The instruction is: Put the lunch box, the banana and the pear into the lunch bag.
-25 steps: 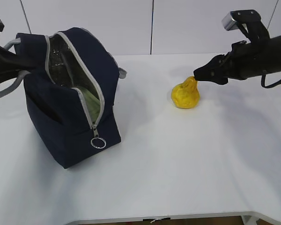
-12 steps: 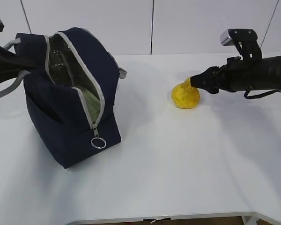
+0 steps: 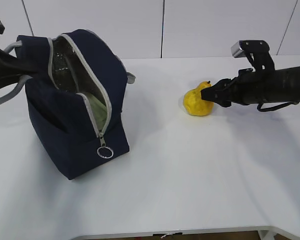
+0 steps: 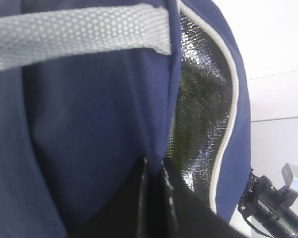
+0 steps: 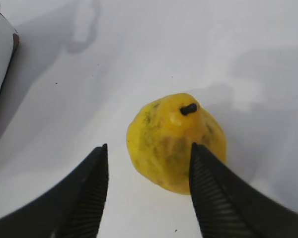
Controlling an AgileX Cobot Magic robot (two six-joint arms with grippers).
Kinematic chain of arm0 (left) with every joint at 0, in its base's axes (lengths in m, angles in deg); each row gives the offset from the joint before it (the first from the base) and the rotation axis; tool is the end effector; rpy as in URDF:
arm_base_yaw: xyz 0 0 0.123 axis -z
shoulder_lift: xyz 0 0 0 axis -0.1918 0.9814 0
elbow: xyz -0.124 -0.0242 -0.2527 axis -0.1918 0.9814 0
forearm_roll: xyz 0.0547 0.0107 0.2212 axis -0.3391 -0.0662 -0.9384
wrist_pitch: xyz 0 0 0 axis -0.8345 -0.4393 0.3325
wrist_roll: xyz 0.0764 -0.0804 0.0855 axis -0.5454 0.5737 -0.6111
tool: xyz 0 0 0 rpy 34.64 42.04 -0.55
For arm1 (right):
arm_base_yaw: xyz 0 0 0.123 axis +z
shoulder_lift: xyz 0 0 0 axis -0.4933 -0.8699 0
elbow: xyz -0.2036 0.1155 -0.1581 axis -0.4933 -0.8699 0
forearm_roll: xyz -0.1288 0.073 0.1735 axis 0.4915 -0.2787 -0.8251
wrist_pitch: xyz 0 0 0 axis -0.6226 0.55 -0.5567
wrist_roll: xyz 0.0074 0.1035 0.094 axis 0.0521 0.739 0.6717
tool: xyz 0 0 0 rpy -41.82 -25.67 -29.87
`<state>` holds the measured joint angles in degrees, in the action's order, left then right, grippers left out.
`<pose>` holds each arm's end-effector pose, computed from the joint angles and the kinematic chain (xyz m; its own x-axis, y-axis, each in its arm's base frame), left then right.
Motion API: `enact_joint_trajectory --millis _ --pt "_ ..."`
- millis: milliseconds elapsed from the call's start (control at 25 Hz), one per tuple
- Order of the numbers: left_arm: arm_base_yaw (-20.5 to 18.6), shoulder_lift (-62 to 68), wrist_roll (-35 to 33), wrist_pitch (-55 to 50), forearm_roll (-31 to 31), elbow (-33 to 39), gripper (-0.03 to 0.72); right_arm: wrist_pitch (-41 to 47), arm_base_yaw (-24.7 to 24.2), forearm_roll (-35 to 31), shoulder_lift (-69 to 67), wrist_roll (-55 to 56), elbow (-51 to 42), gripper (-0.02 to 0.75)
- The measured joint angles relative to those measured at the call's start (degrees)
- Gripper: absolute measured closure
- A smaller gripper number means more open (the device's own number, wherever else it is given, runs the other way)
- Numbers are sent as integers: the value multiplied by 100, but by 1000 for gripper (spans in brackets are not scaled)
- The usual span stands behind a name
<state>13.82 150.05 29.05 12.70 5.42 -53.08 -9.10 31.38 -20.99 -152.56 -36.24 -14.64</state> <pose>0.2929 -0.0857 0.2566 -0.7108 -0.6252 -0.3223 -0.1205 0.5596 -0.8199 0.4107 0.0893 0.1666 -0.4897 -0.1616 -0.8568 -0.5627 0.8092 0.1690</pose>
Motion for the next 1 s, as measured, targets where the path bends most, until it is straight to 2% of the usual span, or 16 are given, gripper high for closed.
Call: enact_joint_trajectory --millis 1000 --pt "0 0 -10 15 0 0 701 -261 0 -22 -13 -124 306 304"
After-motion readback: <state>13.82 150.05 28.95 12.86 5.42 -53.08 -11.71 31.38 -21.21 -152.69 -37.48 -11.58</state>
